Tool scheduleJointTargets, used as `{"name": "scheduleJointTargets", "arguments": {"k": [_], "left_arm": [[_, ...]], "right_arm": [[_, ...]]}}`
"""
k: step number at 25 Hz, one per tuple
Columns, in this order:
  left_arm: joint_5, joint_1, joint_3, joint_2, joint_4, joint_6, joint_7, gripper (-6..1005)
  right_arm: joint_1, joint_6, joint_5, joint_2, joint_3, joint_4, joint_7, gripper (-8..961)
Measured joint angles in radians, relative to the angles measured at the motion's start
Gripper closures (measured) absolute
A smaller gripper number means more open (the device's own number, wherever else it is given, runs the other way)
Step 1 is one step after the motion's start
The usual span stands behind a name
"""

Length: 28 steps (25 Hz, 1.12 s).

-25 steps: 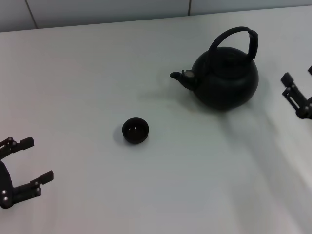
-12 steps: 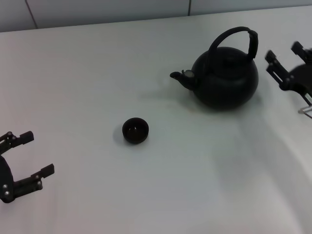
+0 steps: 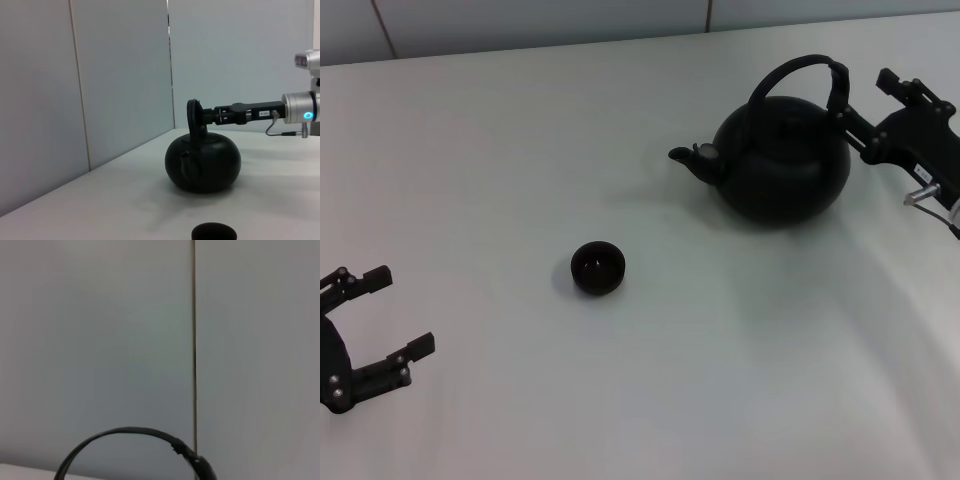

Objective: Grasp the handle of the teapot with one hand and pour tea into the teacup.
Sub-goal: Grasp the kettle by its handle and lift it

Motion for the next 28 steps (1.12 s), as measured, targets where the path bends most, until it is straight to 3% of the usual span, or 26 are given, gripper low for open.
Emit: {"name": "scheduleJointTargets", "arguments": {"k": [22,28], "left_arm": [[0.000,0.000,-0.011,-0.003,0.001,0.000,0.000,152],[0.000,-0.001,-0.014,-0.003,0.000,0.001,0.000,152]], "right_arm": [[0.032,0.081,-0.004,0.000,-0.094,-0.022,0.052,325],[0.032,0.080,-0.004,0.000,-0.094,-0.022,0.051,577]]}}
